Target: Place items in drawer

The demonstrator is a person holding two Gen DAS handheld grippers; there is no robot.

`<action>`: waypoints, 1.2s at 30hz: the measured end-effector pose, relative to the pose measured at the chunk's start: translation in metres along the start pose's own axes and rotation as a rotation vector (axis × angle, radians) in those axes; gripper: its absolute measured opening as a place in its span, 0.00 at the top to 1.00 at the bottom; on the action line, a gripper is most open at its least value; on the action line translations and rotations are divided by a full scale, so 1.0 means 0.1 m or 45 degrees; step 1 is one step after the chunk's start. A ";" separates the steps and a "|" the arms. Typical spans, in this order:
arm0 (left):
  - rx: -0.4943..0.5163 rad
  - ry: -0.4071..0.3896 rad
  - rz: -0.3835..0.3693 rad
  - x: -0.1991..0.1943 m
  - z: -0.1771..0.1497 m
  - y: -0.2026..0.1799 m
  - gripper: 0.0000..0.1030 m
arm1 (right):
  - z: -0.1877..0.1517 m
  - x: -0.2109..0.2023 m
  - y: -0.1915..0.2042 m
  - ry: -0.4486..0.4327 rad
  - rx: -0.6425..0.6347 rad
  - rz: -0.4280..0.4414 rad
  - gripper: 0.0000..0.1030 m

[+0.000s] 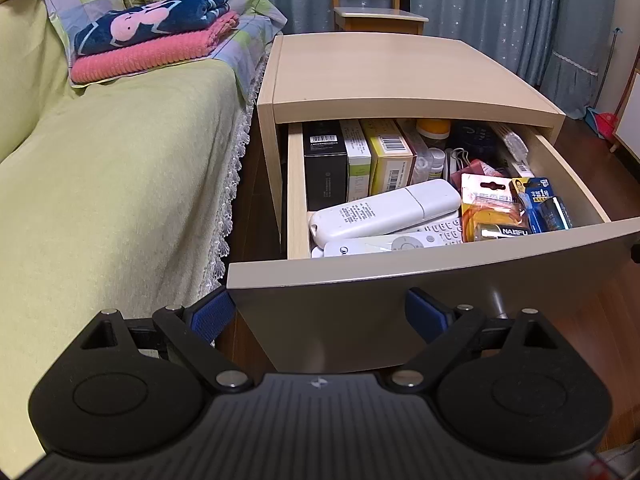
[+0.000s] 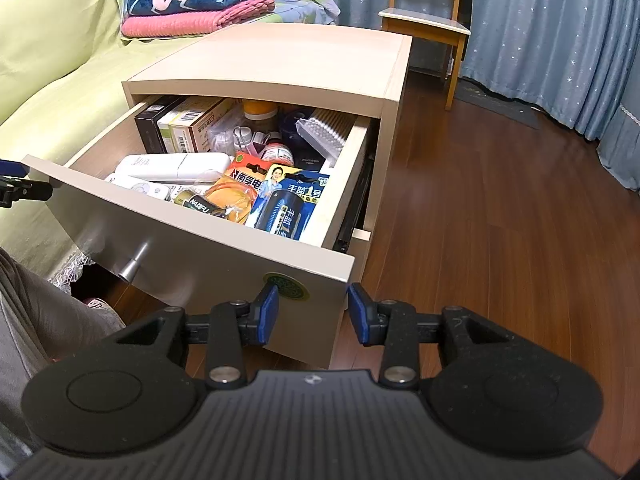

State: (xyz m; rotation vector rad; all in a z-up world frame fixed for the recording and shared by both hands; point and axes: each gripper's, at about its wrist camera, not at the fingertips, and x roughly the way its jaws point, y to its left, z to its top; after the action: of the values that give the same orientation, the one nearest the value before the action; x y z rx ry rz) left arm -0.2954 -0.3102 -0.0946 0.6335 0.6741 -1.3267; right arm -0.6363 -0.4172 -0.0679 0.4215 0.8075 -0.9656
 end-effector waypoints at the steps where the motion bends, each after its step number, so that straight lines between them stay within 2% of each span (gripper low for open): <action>1: 0.000 0.000 0.001 0.00 0.00 0.00 0.10 | 0.00 0.00 0.00 -0.001 0.001 -0.001 0.67; 36: -0.003 -0.004 0.026 0.03 0.03 -0.03 0.10 | 0.11 0.14 -0.02 -0.023 0.018 -0.033 0.67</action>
State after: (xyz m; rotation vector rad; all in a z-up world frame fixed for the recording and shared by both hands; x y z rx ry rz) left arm -0.2979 -0.3149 -0.0955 0.6347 0.6650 -1.3071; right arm -0.6288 -0.4327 -0.0716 0.4151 0.7921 -0.9988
